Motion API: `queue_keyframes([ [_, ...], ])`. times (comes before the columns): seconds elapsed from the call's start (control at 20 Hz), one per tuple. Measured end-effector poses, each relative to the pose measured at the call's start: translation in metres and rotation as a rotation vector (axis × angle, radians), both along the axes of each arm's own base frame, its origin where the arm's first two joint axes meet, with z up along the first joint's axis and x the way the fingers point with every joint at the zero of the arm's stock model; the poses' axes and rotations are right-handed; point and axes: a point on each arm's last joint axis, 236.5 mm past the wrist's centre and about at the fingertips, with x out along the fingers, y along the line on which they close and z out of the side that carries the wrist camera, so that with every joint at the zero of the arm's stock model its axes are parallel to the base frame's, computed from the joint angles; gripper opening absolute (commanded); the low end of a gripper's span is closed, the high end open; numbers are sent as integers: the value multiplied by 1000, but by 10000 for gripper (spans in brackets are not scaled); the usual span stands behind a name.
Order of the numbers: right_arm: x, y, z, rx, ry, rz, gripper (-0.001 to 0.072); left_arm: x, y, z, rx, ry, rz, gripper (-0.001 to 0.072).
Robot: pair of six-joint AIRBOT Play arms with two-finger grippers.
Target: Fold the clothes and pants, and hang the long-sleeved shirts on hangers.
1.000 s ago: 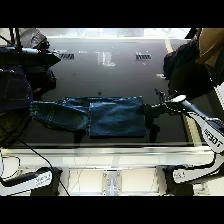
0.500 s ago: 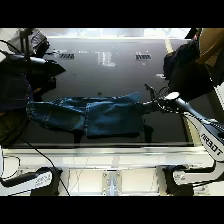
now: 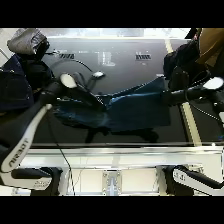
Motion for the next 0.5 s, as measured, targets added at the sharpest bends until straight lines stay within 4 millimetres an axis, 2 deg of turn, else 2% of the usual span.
queue_keyframes([
  [0.15,-3,-26,35,-51,-13,-29,34,-48,-58,-53,42,29,-143,24],
  [0.25,-3,-35,58,-77,-30,-43,33,-64,-88,-74,47,-4,-173,24],
  [0.35,-5,-41,72,-99,-29,-62,33,-64,-110,-81,32,-53,-152,24],
  [0.5,-8,-45,77,-107,14,-91,34,-45,-132,-63,-23,-136,-102,24],
])
